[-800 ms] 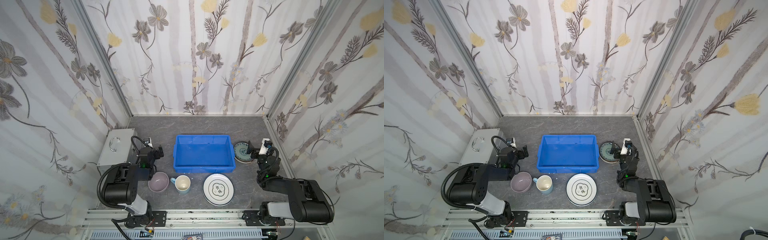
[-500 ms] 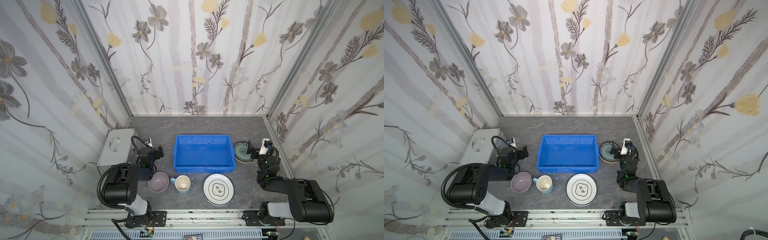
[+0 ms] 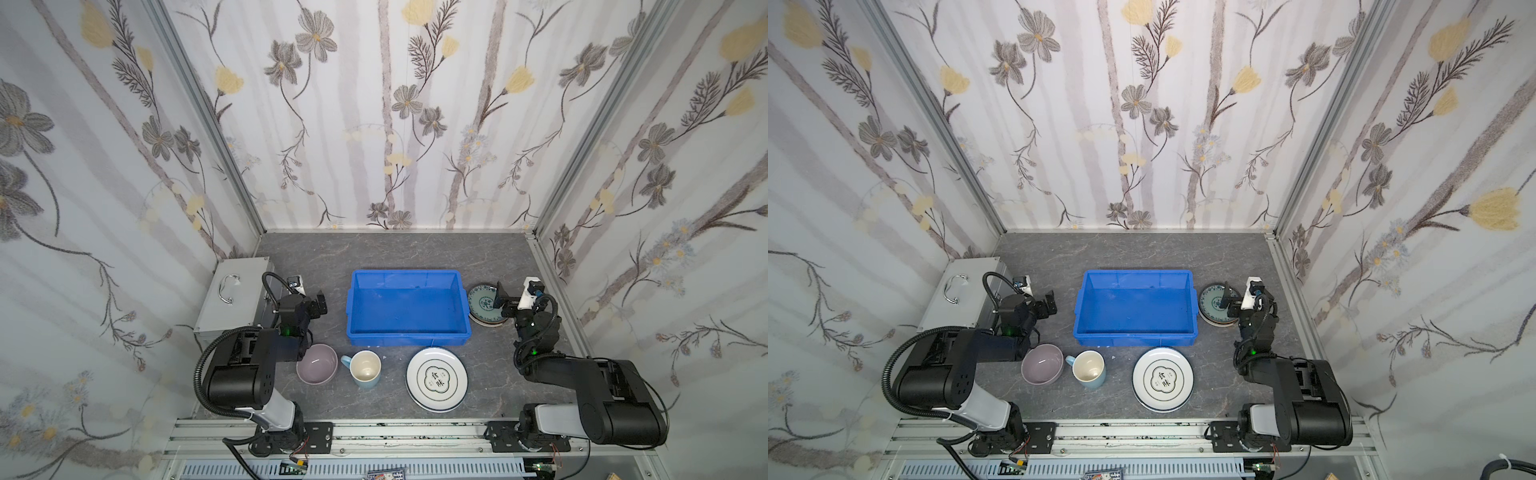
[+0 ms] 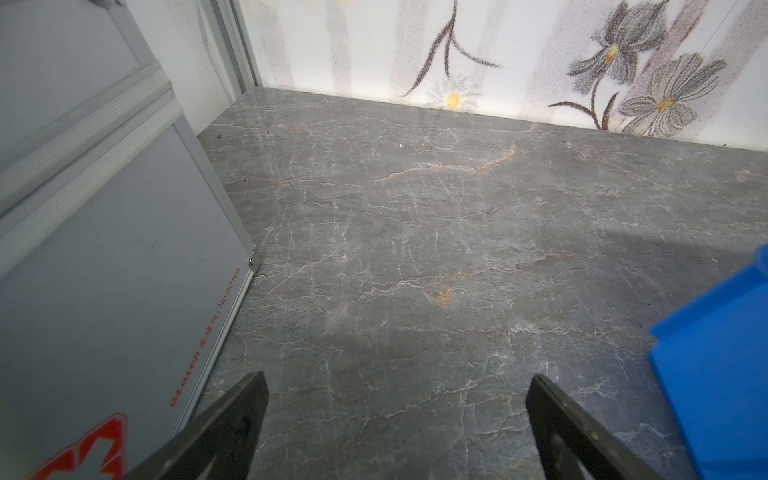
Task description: Place the mixed dishes into the plastic bin
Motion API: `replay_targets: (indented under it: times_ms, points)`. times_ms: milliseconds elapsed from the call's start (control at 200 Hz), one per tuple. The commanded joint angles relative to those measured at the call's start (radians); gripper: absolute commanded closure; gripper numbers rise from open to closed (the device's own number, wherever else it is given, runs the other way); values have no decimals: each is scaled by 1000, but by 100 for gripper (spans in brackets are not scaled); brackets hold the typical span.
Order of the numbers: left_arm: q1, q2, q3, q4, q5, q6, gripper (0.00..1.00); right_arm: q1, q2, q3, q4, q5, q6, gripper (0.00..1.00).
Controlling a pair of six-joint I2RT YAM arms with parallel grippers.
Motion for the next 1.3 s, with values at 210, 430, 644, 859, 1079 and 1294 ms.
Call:
replay_targets:
  times_ms: [210,430,644,859,1079,1294]
  points:
    - [-8,3,6,31,-14,9,0,0,1,5,41,-12,-7,0]
    - [-8,3,5,33,-15,10,0,-1,-1,4,41,-12,-7,0]
    - [-10,2,9,26,-12,9,0,1,-7,10,16,-12,-10,0]
    - [-30,-34,10,1,-14,35,0,48,-130,125,-299,179,8,0]
    - [-65,-231,167,-384,25,70,0,137,-310,390,-1027,336,106,0]
    - [-132,-417,408,-835,72,-93,0,184,-494,463,-1366,252,311,0]
